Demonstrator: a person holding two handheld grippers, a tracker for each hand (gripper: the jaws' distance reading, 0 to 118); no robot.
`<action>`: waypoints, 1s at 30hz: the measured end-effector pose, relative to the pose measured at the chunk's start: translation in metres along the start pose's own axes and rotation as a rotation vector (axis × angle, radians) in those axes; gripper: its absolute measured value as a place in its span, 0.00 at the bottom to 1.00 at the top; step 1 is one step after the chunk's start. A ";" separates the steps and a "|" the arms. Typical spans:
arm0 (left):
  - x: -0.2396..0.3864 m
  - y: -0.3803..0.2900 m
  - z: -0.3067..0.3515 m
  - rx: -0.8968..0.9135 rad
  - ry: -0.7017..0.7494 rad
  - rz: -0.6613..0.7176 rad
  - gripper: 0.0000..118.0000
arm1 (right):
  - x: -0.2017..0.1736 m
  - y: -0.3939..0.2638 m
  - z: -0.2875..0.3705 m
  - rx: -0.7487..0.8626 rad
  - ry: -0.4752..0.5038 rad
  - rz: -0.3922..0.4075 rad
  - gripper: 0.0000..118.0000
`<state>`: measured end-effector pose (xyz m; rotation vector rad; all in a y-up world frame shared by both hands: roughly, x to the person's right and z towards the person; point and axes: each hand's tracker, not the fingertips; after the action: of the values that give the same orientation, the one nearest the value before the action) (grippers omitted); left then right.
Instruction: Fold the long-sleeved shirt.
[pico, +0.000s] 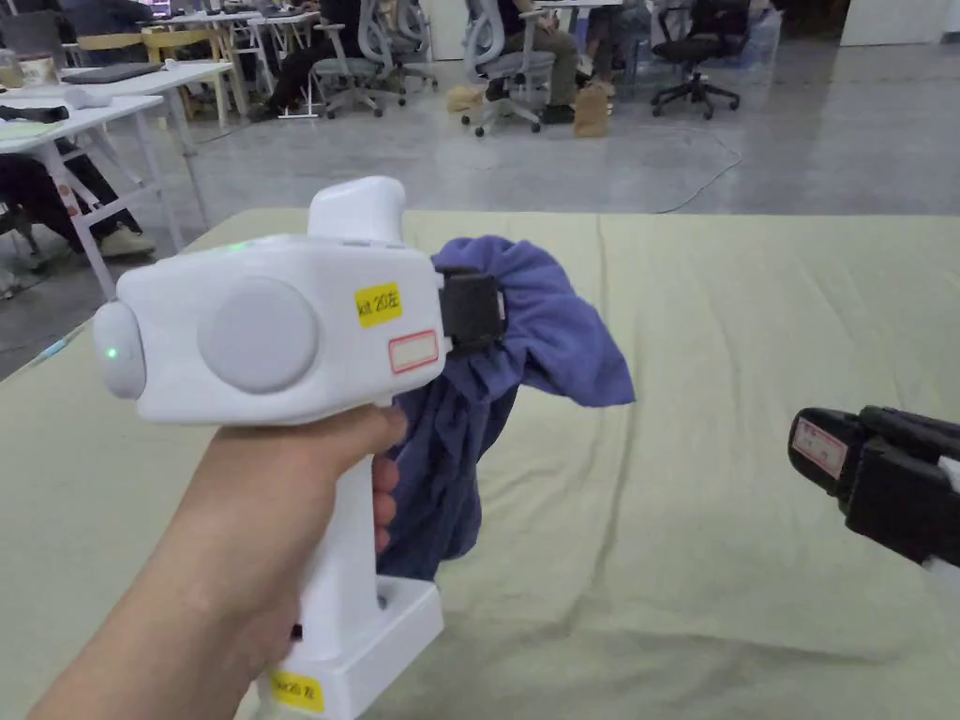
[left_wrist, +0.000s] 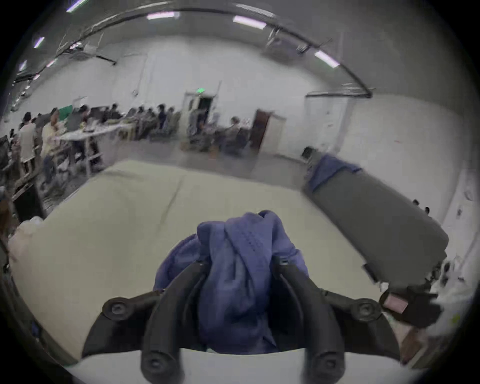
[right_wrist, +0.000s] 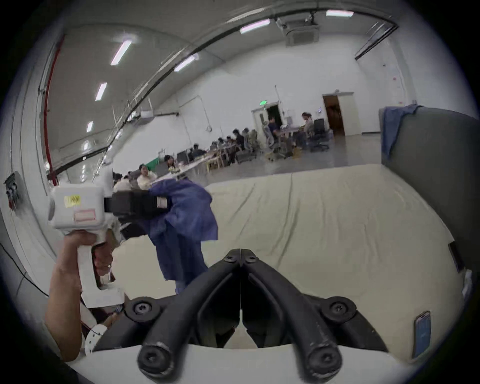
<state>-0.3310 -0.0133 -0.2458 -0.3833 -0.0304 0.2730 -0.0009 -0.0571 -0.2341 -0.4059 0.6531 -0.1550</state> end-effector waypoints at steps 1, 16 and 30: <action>0.016 0.005 -0.009 0.004 -0.005 -0.010 0.25 | 0.006 0.006 0.009 0.017 -0.018 -0.004 0.00; 0.188 -0.314 -0.320 -0.935 -0.014 -0.087 0.25 | 0.106 -0.016 0.088 -0.034 -0.253 -0.042 0.00; 0.115 -0.152 -0.146 -0.281 -0.130 -0.125 0.99 | 0.116 -0.052 0.065 -0.115 -0.225 -0.166 0.00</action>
<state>-0.1696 -0.1713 -0.3273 -0.6399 -0.2211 0.1697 0.1298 -0.1146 -0.2309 -0.5794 0.4069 -0.2260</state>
